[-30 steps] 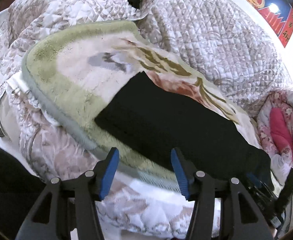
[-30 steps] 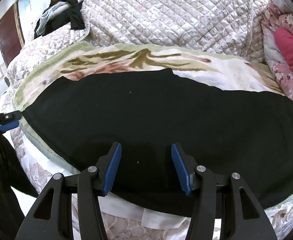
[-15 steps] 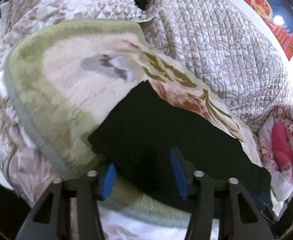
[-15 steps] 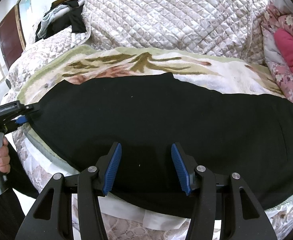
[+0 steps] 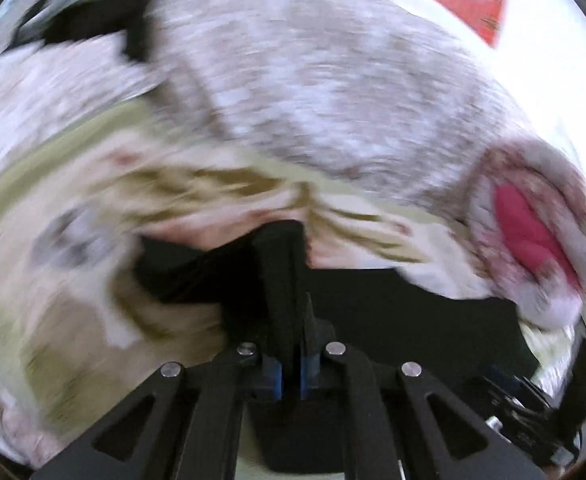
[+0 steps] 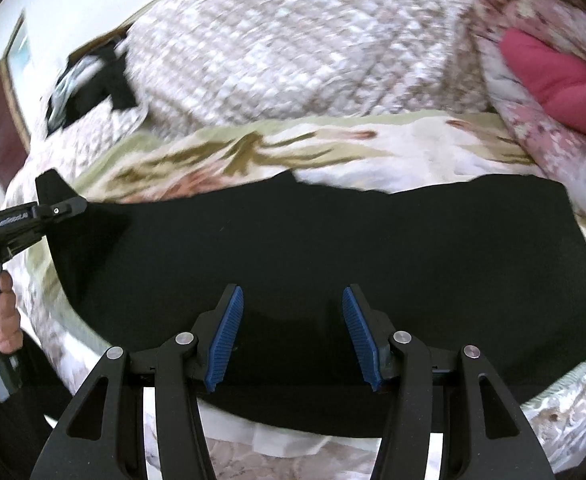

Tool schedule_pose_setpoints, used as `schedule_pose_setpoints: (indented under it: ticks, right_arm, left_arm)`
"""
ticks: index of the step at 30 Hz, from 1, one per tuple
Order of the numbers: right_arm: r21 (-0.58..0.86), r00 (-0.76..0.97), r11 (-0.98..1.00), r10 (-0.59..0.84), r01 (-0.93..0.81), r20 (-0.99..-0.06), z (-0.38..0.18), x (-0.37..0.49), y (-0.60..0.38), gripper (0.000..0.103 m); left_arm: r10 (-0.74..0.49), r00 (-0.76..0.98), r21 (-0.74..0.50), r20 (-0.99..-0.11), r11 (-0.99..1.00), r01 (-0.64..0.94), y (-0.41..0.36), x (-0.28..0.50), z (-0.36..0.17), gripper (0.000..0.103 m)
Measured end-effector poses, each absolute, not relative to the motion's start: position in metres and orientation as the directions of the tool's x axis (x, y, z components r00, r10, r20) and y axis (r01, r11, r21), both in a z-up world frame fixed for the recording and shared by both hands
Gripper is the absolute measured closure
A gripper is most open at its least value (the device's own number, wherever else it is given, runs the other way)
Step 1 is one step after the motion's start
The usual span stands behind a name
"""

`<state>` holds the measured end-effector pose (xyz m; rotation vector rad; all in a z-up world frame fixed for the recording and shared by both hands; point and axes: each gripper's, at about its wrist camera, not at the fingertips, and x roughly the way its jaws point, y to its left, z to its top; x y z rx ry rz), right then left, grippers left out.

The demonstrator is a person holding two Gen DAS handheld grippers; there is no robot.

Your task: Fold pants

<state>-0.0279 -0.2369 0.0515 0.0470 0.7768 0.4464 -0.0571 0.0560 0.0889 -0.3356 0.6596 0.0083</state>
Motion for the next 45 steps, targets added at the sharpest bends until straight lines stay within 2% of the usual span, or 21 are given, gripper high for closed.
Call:
schedule_pose_setpoints:
  ticks: [6, 12, 14, 19, 20, 21, 25, 32, 42, 43, 45]
  right_arm:
    - [0.272, 0.674, 0.933, 0.359, -0.236, -0.646, 0.062, -0.018, -0.278, 0.050]
    - [0.335, 0.686, 0.935, 0.316, -0.111, -0.655, 0.060, -0.008, -0.313, 0.050]
    - [0.342, 0.683, 0.934, 0.319, -0.107, -0.657, 0.058, -0.007, -0.315, 0.050]
    - [0.353, 0.682, 0.928, 0.337, -0.123, -0.649, 0.059, -0.007, -0.312, 0.050]
    - [0.353, 0.682, 0.927, 0.339, -0.125, -0.648, 0.059, -0.008, -0.312, 0.050]
    - [0.354, 0.681, 0.927, 0.340, -0.126, -0.648, 0.058, -0.007, -0.311, 0.050]
    - [0.378, 0.661, 0.913, 0.380, -0.155, -0.647, 0.055, -0.005, -0.306, 0.050]
    - [0.542, 0.496, 0.808, 0.578, -0.233, -0.648, 0.027, 0.008, -0.287, 0.050]
    - [0.585, 0.417, 0.756, 0.653, -0.295, -0.632, 0.019, 0.035, -0.257, 0.052]
    - [0.581, 0.411, 0.757, 0.652, -0.300, -0.638, 0.018, 0.040, -0.255, 0.057]
    - [0.580, 0.398, 0.761, 0.647, -0.290, -0.651, 0.013, 0.048, -0.252, 0.074]
  left_arm:
    - [-0.310, 0.728, -0.292, -0.612, 0.943, 0.156, -0.029, -0.023, 0.090, 0.097]
    - [-0.449, 0.525, -0.327, -0.723, 0.892, 0.314, -0.097, -0.003, 0.039, 0.095]
    - [-0.452, 0.501, -0.322, -0.738, 0.888, 0.328, -0.103, -0.007, 0.031, 0.088]
    - [-0.538, 0.548, -0.369, -0.641, 0.842, 0.394, -0.089, -0.033, 0.061, 0.064]
    - [-0.539, 0.570, -0.368, -0.621, 0.842, 0.395, -0.083, -0.037, 0.068, 0.057]
    - [-0.527, 0.595, -0.363, -0.607, 0.850, 0.383, -0.076, -0.038, 0.074, 0.056]
    - [-0.466, 0.649, -0.380, -0.602, 0.882, 0.280, -0.046, -0.032, 0.078, 0.056]
    - [-0.265, 0.668, -0.265, -0.695, 0.958, 0.105, -0.002, -0.034, 0.053, 0.056]
    - [-0.265, 0.657, -0.275, -0.706, 0.957, 0.090, 0.004, -0.039, 0.035, 0.056]
    - [-0.262, 0.656, -0.274, -0.707, 0.958, 0.087, 0.003, -0.040, 0.034, 0.056]
    - [-0.260, 0.657, -0.274, -0.707, 0.958, 0.084, 0.003, -0.040, 0.033, 0.056]
